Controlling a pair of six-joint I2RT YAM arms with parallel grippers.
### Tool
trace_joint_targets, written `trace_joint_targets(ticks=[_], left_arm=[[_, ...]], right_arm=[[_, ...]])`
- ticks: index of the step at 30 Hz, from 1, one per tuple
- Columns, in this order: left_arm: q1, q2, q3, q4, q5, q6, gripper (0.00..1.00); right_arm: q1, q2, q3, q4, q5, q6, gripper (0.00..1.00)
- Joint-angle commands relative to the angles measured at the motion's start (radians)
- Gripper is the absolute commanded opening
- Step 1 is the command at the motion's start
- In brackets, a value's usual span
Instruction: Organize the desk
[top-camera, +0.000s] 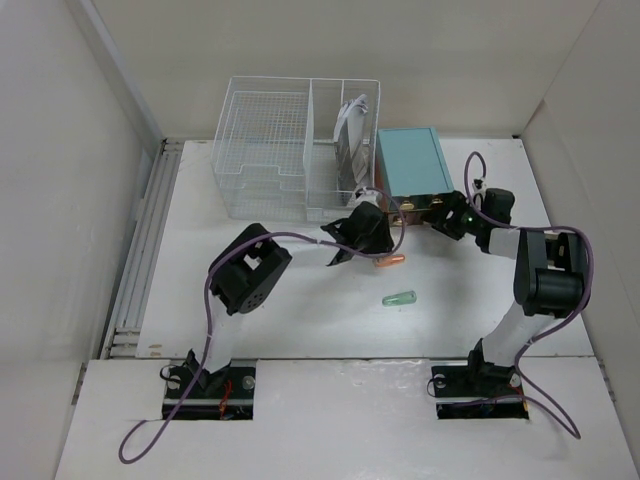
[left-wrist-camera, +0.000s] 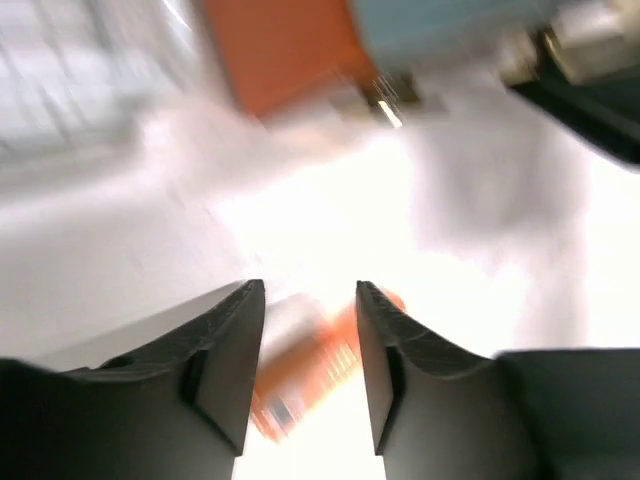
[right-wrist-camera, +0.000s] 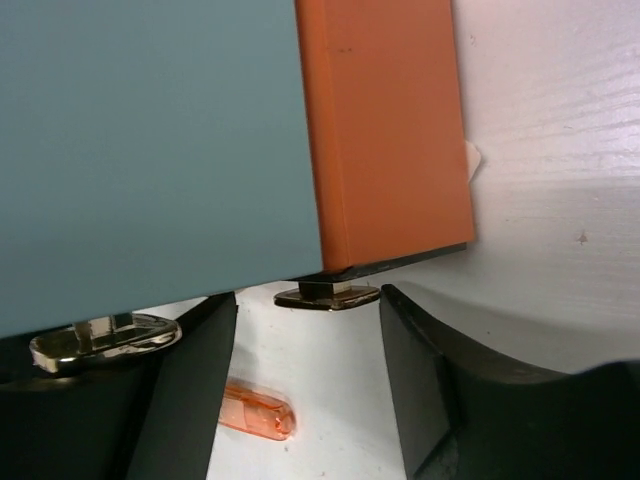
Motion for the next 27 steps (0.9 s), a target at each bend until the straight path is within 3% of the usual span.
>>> trace_joint_targets(ticks=[1, 4, 10, 16, 27], left_arm=[[-0.058, -0.132, -0.066, 0.015, -0.033, 0.025, 0.39], [-0.088, -0.196, -0.121, 0.006, -0.082, 0.036, 0.43], [-0.143, -0.264, -0.140, -0.062, -0.153, 0.077, 0.49], [-0.164, -0.264, -0.140, -0.119, -0.216, 0.137, 0.53], [-0.164, -0.200, -0.075, -0.206, -0.291, 0.258, 0.56]], right_arm=[[0.032, 0.015, 0.016, 0.146, 0.061, 0.065, 0.62], [0.041, 0.024, 0.016, 0.156, 0.080, 0.065, 0.55], [0.041, 0.014, -0.008, 0.156, 0.080, 0.056, 0.26], [0.011, -0.055, -0.058, 0.097, 0.040, 0.019, 0.25], [-0.066, -0.230, -0.176, -0.204, -0.052, -0.245, 0.25]])
